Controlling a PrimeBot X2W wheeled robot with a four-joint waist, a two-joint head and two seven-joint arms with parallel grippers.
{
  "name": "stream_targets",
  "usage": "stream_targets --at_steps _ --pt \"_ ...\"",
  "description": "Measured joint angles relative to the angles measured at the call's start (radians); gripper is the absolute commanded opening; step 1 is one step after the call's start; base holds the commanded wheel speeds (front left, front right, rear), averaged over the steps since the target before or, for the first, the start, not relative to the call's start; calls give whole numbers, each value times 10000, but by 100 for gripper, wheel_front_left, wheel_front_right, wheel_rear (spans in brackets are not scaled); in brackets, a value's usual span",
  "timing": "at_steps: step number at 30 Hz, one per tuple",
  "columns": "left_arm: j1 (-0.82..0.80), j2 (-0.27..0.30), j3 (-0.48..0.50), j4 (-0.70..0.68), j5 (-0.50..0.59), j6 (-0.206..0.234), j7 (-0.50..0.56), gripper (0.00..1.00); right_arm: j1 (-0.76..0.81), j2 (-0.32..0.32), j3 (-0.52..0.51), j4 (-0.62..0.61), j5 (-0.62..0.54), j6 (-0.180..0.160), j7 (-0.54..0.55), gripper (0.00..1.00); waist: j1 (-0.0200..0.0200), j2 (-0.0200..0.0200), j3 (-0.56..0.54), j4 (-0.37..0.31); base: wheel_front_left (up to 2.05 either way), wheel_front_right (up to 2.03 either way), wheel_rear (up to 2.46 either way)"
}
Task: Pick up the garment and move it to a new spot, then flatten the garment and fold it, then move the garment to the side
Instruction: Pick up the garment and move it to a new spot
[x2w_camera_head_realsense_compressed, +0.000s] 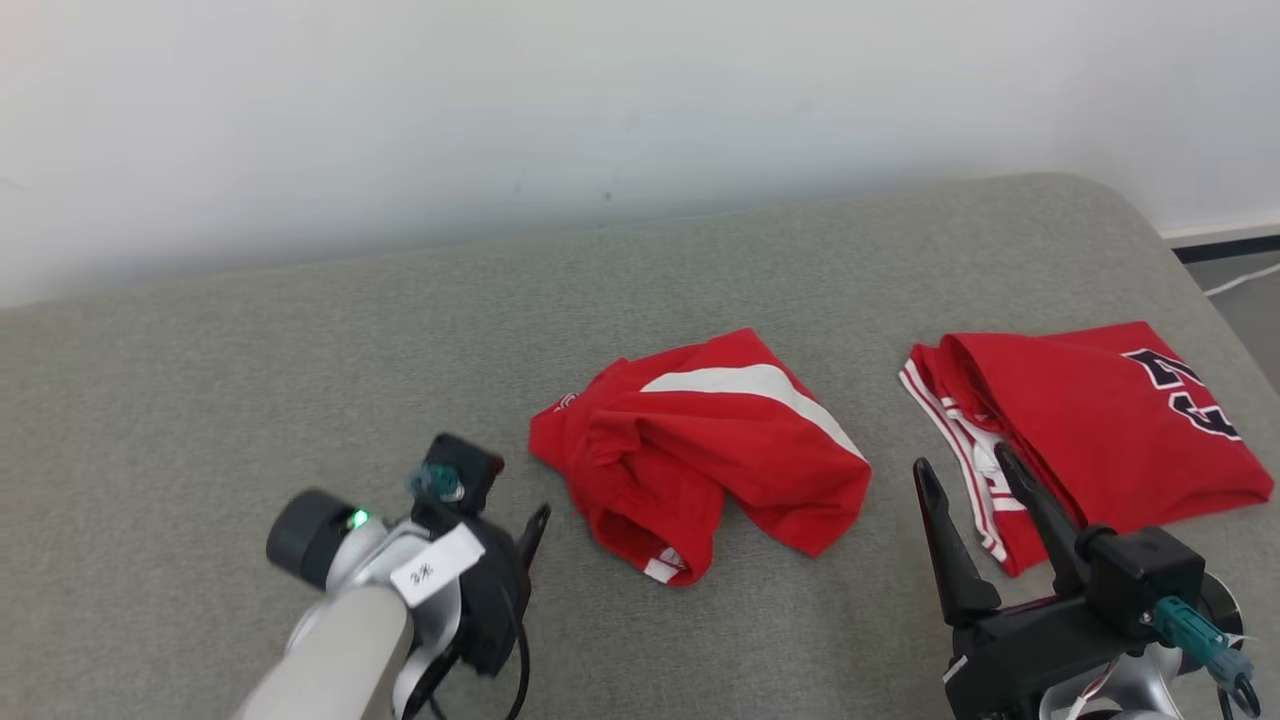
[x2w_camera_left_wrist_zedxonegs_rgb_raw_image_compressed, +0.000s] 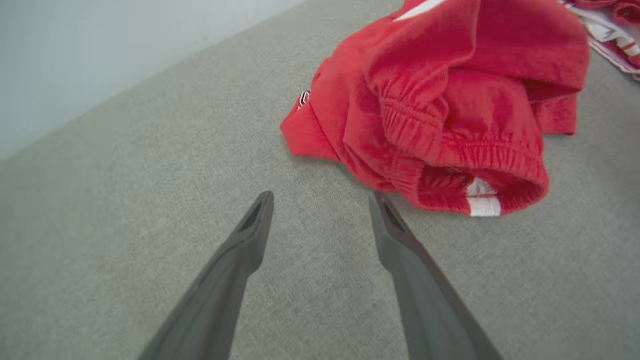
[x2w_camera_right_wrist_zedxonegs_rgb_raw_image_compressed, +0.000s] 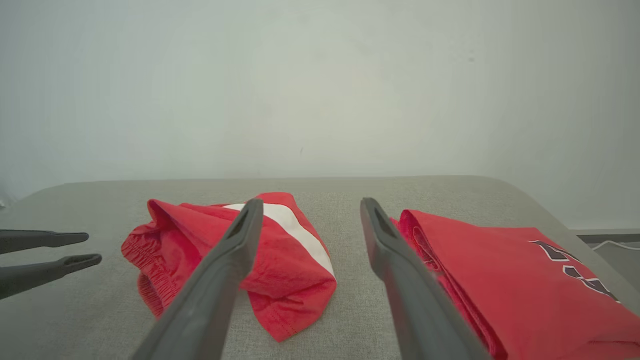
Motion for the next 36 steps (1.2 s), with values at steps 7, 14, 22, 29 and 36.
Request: stream_targets --at_steps 7,14,22,29,36 --pt "1058 328 807 -953 -211 965 -738 100 79 2 -35 -36 0 -31 -50 100 0 0 -47 441 0 0 0" --pt "1953 548 1883 -2456 -523 1730 -2637 100 75 90 -456 128 309 -176 -322 100 0 0 -151 725 0 0 0" --pt "3906 451 3185 -3971 -844 2006 -4951 100 281 182 -1235 514 571 -366 -698 100 0 0 -424 946 0 0 0" --pt "5181 -27 3731 -4376 -997 2010 -5014 100 650 211 -1864 782 813 -453 -988 100 -1 0 -588 1148 0 0 0" --pt "5962 192 3933 -4475 -1244 2010 -4986 100 878 -13 -1912 1126 922 -349 -1235 100 0 0 -630 1368 0 0 0"
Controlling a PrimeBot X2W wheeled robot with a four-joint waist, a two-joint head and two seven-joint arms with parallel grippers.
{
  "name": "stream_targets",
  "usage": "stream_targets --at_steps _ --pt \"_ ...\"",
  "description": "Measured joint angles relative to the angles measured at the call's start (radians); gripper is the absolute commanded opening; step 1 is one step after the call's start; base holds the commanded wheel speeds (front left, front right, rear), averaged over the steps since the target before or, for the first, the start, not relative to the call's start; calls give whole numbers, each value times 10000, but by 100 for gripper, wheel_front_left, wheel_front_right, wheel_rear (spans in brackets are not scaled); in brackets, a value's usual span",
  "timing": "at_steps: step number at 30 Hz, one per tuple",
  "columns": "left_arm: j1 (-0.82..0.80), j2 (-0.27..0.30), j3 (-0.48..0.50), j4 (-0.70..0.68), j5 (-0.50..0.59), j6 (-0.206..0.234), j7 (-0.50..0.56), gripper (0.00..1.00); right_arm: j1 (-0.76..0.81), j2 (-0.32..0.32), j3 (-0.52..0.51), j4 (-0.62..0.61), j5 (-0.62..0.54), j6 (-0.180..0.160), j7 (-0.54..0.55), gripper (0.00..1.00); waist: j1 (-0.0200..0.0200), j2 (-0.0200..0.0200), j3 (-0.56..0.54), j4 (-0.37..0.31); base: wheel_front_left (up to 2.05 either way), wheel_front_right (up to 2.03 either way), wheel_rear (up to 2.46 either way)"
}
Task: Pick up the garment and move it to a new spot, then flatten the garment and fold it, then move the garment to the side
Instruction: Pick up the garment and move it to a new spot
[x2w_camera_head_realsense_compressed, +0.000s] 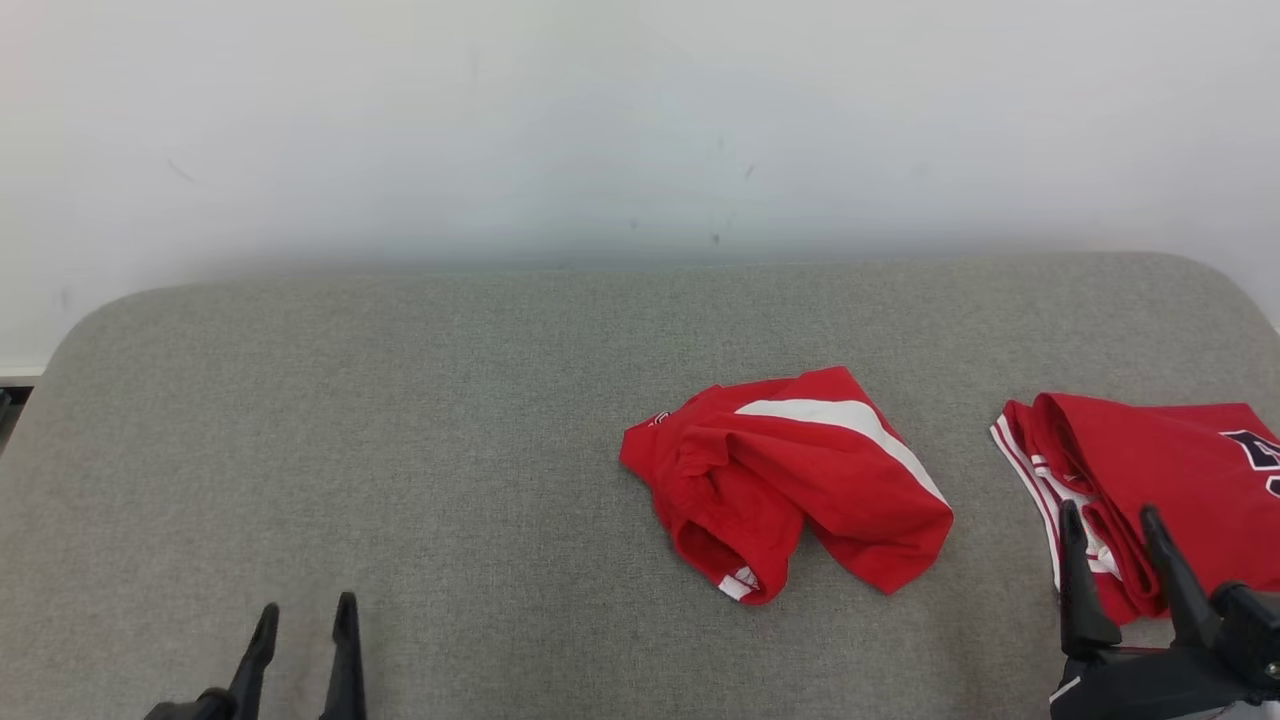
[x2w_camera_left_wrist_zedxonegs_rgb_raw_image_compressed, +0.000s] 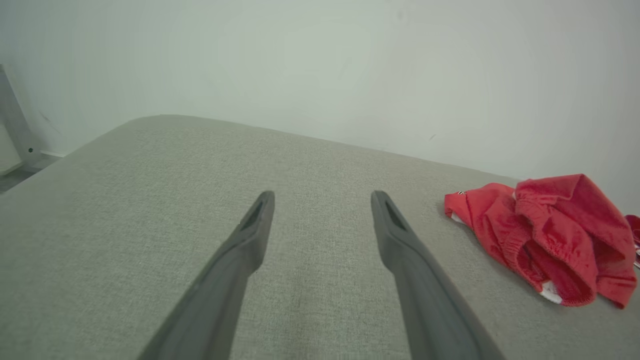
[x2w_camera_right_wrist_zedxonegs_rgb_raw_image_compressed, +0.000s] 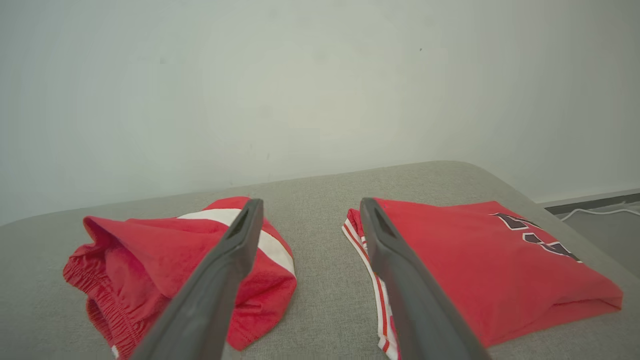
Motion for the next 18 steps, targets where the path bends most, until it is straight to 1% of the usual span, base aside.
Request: stream_targets --at_steps 5,8,14,18 --pt "267 282 121 -12 -6 4 58 100 0 -63 211 309 2 305 -94 100 0 0 -5 33 0 0 0" --pt "403 320 59 -169 12 4 190 100 0 -63 347 462 2 428 -134 100 1 0 -8 66 0 0 0" --pt "489 368 -151 -282 10 -2 533 100 -9 -56 433 685 2 529 -270 100 1 0 27 125 0 0 0" --pt "491 383 -215 -433 10 -6 640 100 -27 -54 458 713 2 531 -359 100 1 0 121 144 0 0 0"
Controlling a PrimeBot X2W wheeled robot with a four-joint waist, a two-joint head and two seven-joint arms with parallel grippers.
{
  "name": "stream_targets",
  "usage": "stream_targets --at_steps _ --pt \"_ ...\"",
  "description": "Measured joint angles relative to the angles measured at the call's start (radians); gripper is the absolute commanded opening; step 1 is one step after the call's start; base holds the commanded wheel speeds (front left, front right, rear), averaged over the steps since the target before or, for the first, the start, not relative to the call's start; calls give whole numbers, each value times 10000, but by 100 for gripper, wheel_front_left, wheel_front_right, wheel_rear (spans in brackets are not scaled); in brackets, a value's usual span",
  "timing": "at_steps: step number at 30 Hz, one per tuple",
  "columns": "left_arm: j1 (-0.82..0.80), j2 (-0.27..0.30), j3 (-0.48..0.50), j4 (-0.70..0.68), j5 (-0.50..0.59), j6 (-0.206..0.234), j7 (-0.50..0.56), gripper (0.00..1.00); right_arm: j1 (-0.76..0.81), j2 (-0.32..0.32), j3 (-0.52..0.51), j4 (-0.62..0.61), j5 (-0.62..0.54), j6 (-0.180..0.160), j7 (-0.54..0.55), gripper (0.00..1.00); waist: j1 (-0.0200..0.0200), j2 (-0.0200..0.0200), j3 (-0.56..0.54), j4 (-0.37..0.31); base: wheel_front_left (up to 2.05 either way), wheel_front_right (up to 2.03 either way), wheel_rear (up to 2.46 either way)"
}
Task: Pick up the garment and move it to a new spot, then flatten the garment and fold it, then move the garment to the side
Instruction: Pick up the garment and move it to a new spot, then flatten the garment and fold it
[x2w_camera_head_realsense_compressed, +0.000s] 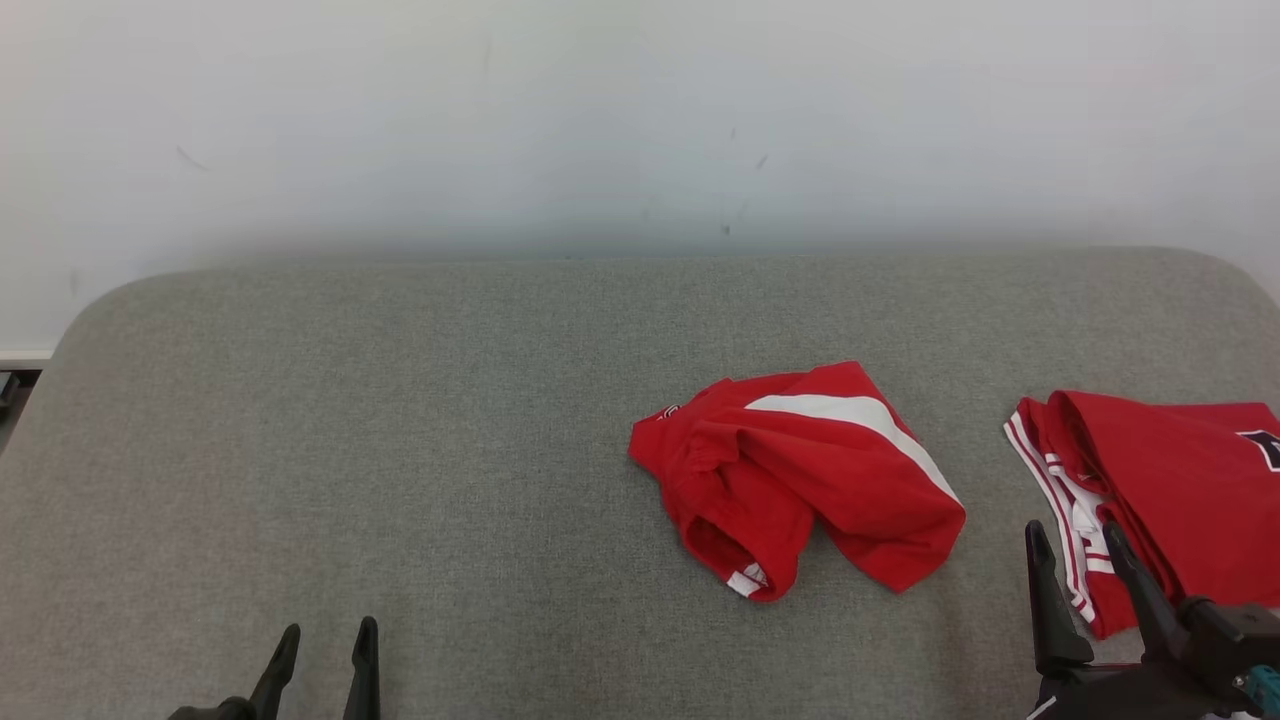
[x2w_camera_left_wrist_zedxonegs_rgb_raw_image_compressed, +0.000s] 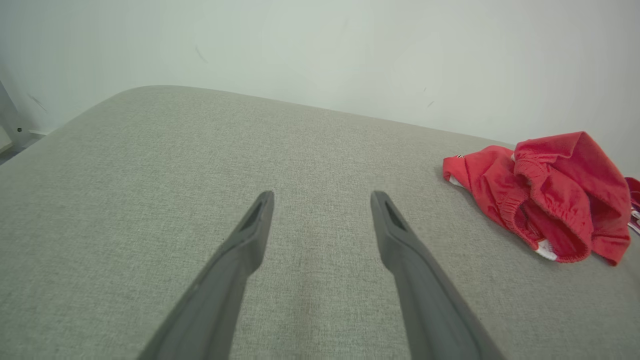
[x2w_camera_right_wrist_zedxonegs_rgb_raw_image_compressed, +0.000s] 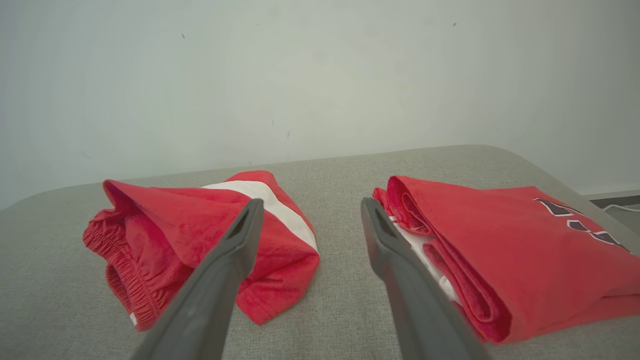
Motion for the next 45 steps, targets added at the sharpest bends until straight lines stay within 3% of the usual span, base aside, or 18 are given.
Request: stream_targets --at_steps 17,24,34,40,45 --pt "-4 163 -54 -238 -25 -15 692 100 -233 -8 242 316 -84 98 -257 100 0 0 85 -74 0 0 0" --pt "-918 380 -777 -182 -347 -1170 1866 100 -537 0 581 360 -286 232 -253 100 0 0 139 -382 0 0 0" --pt "-3439 249 -1756 1139 -178 -2117 3438 100 -834 107 1091 644 -437 437 -163 100 0 1 218 -1356 0 0 0" --pt "-4584 81 -1904 2288 -77 -2151 4121 100 -855 134 1197 671 -522 447 -163 100 0 0 300 -2127 0 0 0" --pt "-5433 213 -1791 3248 546 -1829 4591 100 -1043 130 1220 696 -552 454 -163 100 0 0 409 -2784 0 0 0"
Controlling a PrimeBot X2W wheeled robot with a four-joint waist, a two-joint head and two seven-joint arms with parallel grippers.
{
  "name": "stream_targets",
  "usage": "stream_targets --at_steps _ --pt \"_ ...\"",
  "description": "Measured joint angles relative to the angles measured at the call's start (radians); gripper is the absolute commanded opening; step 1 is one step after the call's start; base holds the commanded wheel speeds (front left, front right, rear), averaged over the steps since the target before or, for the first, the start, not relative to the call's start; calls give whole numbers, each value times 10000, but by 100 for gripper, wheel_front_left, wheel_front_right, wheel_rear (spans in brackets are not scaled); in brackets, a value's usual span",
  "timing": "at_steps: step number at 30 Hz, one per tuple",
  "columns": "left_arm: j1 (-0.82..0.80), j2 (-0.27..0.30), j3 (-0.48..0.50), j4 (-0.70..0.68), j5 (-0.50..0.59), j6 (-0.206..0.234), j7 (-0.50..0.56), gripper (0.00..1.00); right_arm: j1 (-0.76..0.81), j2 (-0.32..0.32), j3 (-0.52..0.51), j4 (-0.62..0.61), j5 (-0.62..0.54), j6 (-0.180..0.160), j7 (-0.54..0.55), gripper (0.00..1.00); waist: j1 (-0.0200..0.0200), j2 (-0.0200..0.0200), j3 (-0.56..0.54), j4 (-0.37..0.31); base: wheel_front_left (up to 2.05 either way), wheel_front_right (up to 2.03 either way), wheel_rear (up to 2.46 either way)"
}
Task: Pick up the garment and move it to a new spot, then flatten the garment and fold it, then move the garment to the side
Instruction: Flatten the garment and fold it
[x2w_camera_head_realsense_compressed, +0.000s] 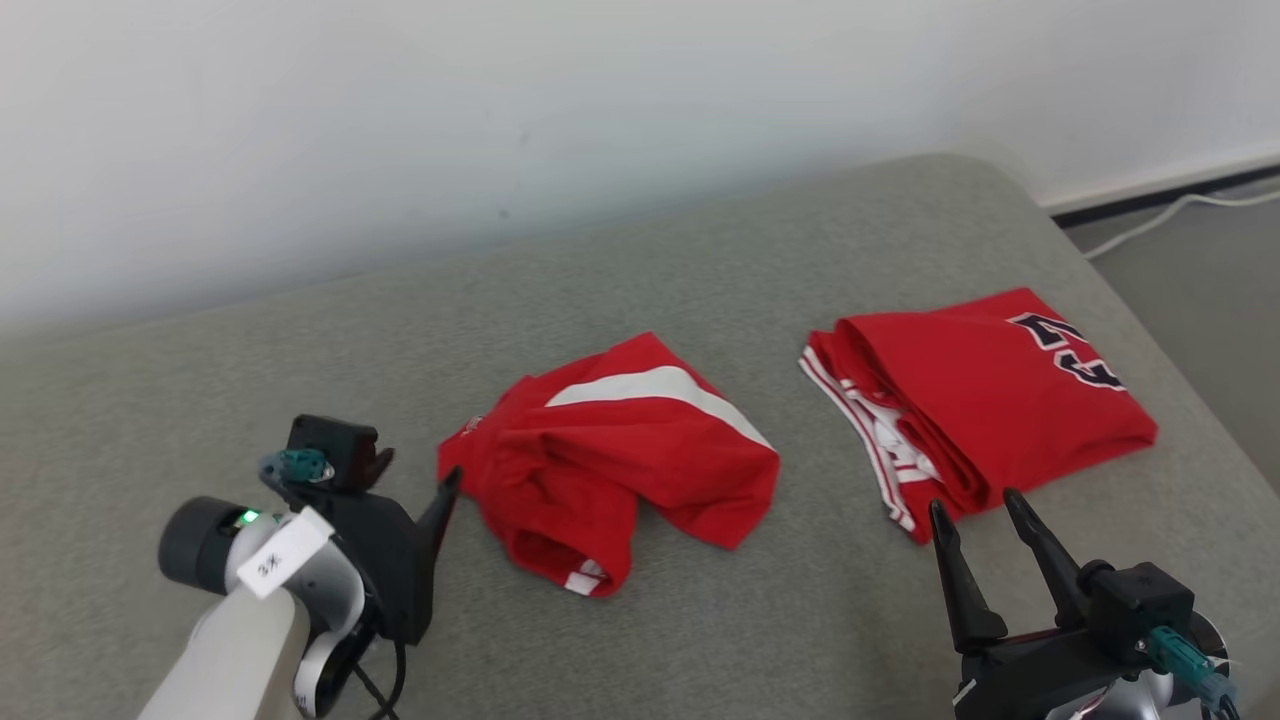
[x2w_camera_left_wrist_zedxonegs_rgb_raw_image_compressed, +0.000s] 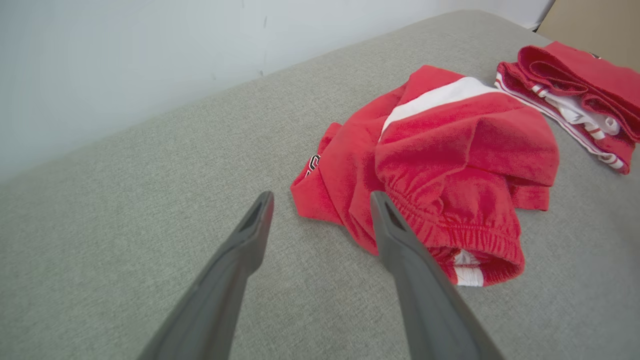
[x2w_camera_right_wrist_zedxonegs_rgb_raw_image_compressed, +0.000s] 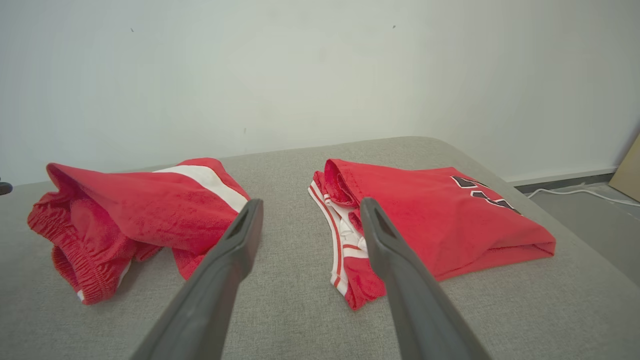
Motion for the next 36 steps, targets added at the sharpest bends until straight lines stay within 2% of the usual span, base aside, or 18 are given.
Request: stream_targets --at_steps 2,6,13,19,26,33,34,35,36 --pt "-235 21 -46 353 211 209 132 100 6 0 4 6 -23 69 -2 100 0 0 60 -250 0 0 0" --pt "-553 -61 -270 731 593 318 276 100 17 -13 -63 -2 -23 69 -10 100 0 0 186 -575 0 0 0" --pt "-832 -663 -936 1404 683 -23 416 100 17 -38 -351 -12 8 10 -167 100 0 0 702 -897 0 0 0" --pt "-891 -1279 -1229 1687 660 -180 408 100 9 -82 -472 8 38 -35 -240 100 0 1 848 -725 0 0 0" --pt "-1256 -1267 -1139 2104 667 -182 219 100 -290 13 -173 82 36 -19 -268 100 -1 0 791 -391 0 0 0" --pt "-1261 -1561 -1208 2403 575 -205 31 100 -365 17 -61 244 35 -2 -268 100 -1 0 767 -324 0 0 0" --pt "-1271 -1551 -1193 2475 568 -205 -10 76 -372 21 -33 247 35 40 -268 100 -1 1 777 -349 0 0 0" --pt "-1290 -1546 -1174 2550 562 -205 -54 45 -372 21 -25 257 35 69 -268 100 -1 1 788 -376 0 0 0" --pt "-1313 -1544 -1170 2614 533 -207 -56 0 -372 21 -31 268 35 67 -268 100 -1 0 800 -404 0 0 0"
